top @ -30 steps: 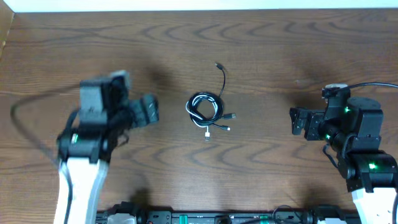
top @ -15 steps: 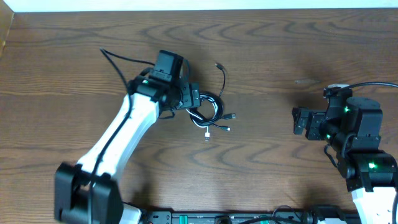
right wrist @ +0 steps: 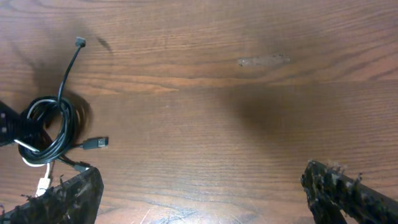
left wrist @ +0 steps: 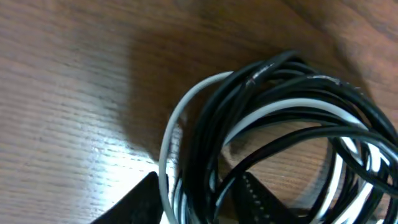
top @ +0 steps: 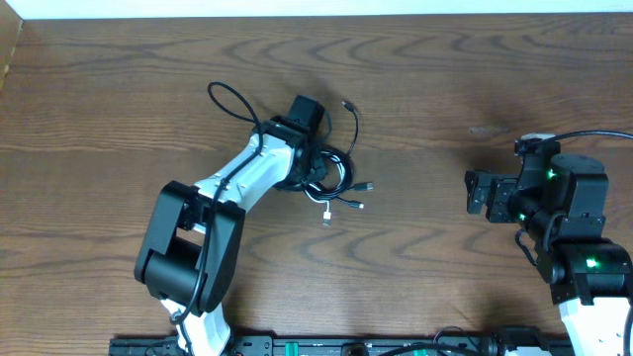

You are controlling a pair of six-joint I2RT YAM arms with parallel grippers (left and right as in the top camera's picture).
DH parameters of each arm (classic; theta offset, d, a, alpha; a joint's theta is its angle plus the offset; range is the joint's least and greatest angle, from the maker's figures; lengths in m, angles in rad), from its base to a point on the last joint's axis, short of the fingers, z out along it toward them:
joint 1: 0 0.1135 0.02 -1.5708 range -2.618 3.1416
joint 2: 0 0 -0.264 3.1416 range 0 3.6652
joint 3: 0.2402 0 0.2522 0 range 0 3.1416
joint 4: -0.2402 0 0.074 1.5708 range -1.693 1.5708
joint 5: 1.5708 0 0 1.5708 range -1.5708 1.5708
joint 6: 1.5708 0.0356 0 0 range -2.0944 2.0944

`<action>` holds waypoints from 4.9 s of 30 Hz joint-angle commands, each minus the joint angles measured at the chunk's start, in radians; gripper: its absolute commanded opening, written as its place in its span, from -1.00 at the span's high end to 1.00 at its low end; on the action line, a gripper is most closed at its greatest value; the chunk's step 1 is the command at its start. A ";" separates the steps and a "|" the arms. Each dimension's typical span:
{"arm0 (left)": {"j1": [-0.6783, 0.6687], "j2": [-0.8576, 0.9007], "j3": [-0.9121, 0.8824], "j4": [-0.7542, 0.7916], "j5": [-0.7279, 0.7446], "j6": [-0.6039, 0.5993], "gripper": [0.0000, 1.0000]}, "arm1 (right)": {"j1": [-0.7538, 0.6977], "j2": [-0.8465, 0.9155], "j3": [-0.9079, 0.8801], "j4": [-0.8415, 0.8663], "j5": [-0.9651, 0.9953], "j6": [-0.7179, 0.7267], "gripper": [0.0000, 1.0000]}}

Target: Untangle cables

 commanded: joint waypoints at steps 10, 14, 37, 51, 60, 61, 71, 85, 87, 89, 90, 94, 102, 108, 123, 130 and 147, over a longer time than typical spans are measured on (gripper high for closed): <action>-0.006 -0.138 0.017 -0.015 0.113 0.064 0.85 | 0.009 0.029 0.019 -0.008 -0.145 -0.014 -0.99; -0.006 -0.188 0.017 -0.023 0.262 0.049 0.85 | 0.009 0.113 0.019 0.012 -0.408 -0.012 -0.99; -0.042 -0.185 0.005 -0.011 0.418 -0.084 0.85 | 0.178 0.744 0.019 0.317 -0.702 0.290 -0.27; -0.042 -0.185 0.005 0.035 0.543 -0.152 0.85 | 0.314 0.744 0.012 0.388 -0.380 0.664 -0.08; -0.042 -0.185 0.005 0.011 0.474 -0.093 0.85 | 0.381 0.744 0.012 0.356 -0.164 0.660 0.98; -0.042 -0.185 0.005 -0.017 0.421 -0.079 0.85 | 0.379 0.744 0.012 0.333 -0.121 0.635 0.98; 0.028 -0.185 0.005 -0.093 0.274 -0.041 0.85 | 0.373 0.744 0.013 0.117 0.249 0.464 0.98; 0.275 -0.258 0.010 -0.091 0.255 0.180 0.85 | 0.373 0.741 0.013 0.093 0.254 0.450 0.98; 0.269 -0.258 0.010 -0.149 0.201 0.225 0.85 | 0.373 0.731 0.024 0.090 0.243 0.447 0.98; 0.263 -0.257 0.010 -0.225 0.055 0.224 0.85 | 0.373 0.706 0.053 0.065 0.246 0.425 0.98; 0.263 -0.257 0.010 -0.264 -0.021 0.224 0.85 | 0.369 0.679 0.085 0.040 0.256 0.404 0.98; 0.269 -0.257 0.010 -0.312 -0.141 0.219 0.85 | 0.333 0.571 0.212 -0.068 0.390 0.397 0.98; 0.385 -0.257 0.010 -0.318 -0.197 0.197 0.85 | 0.192 0.355 0.325 -0.111 0.684 0.274 0.98; 0.492 -0.268 0.012 -0.314 -0.190 0.156 0.85 | 0.061 0.343 0.325 -0.114 0.721 0.275 0.98; 0.479 -0.478 0.025 -0.097 0.418 0.229 0.85 | -0.115 0.343 0.325 -0.022 -0.094 0.097 0.40; 0.277 -0.477 0.025 -0.119 0.321 0.375 0.85 | -0.116 0.343 0.325 -0.074 0.129 0.069 0.04; 0.256 -0.475 0.067 0.172 0.002 0.295 0.70 | -0.115 0.357 0.324 -0.181 -0.011 0.012 -0.33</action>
